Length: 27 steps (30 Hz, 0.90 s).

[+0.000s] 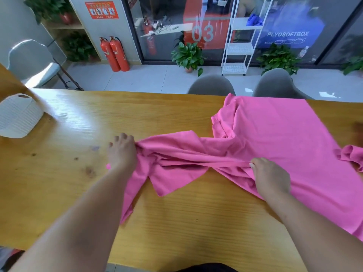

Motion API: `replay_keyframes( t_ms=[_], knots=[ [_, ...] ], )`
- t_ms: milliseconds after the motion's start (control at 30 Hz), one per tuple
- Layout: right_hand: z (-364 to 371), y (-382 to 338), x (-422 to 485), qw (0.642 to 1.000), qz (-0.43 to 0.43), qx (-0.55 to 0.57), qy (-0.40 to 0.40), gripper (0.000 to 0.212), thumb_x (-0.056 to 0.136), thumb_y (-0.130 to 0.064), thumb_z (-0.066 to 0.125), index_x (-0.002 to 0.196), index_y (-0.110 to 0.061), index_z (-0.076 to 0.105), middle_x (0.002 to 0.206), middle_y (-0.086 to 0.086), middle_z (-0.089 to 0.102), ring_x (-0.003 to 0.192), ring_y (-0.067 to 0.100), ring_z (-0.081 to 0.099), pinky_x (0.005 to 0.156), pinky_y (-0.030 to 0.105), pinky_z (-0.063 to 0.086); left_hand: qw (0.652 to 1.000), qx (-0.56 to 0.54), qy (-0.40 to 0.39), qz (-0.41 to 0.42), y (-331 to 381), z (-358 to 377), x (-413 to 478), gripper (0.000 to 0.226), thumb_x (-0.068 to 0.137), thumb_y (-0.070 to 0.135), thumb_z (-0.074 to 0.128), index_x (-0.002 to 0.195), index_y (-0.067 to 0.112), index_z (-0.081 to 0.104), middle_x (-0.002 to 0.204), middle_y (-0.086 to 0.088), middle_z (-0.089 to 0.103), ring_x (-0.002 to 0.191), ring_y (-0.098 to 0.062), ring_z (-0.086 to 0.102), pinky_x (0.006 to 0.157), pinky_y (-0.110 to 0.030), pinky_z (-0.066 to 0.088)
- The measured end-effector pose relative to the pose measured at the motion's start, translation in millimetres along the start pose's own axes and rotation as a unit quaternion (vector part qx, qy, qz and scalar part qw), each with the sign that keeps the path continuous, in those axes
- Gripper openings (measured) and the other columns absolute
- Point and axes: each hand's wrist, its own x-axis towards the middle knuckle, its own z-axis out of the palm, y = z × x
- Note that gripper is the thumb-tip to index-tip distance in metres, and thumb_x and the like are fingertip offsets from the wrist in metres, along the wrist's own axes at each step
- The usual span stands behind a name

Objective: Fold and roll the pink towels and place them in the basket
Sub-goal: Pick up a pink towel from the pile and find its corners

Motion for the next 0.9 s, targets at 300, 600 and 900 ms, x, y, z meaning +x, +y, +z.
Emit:
replay_keyframes(
  t_ms=[300,600,900],
  knots=[
    [-1,-22,-12,0.96,-0.232,0.131,0.09,0.017,0.099,-0.029,0.046,0.092,-0.02,0.058,0.09,-0.002,0.058,0.086,0.025,0.053,0.077,0.045,0.047,0.977,-0.146,0.154,-0.011,20,-52,35,0.051,0.089,0.002,0.052,0.138,0.014,0.054,0.147,-0.017,0.047,0.136,-0.039,0.041,0.112,-0.053,0.036],
    [28,-31,-57,0.959,-0.254,0.127,0.021,0.042,0.108,-0.046,0.036,0.137,-0.027,0.061,0.144,-0.004,0.057,0.137,0.022,0.047,0.117,0.043,0.039,0.864,-0.194,-0.021,0.463,165,21,-135,0.049,0.093,0.044,0.059,0.134,0.018,0.06,0.132,0.0,0.063,0.123,-0.025,0.057,0.107,-0.043,0.044],
    [56,98,-107,0.971,0.149,0.14,-0.122,0.076,0.102,-0.06,0.034,0.166,-0.021,0.019,0.171,0.017,0.017,0.156,0.04,0.015,0.123,0.061,0.028,0.922,-0.006,-0.112,0.371,181,37,-187,0.074,0.097,0.076,0.026,0.146,0.024,0.045,0.145,-0.005,0.047,0.127,-0.032,0.047,0.092,-0.051,0.053]
  ],
)
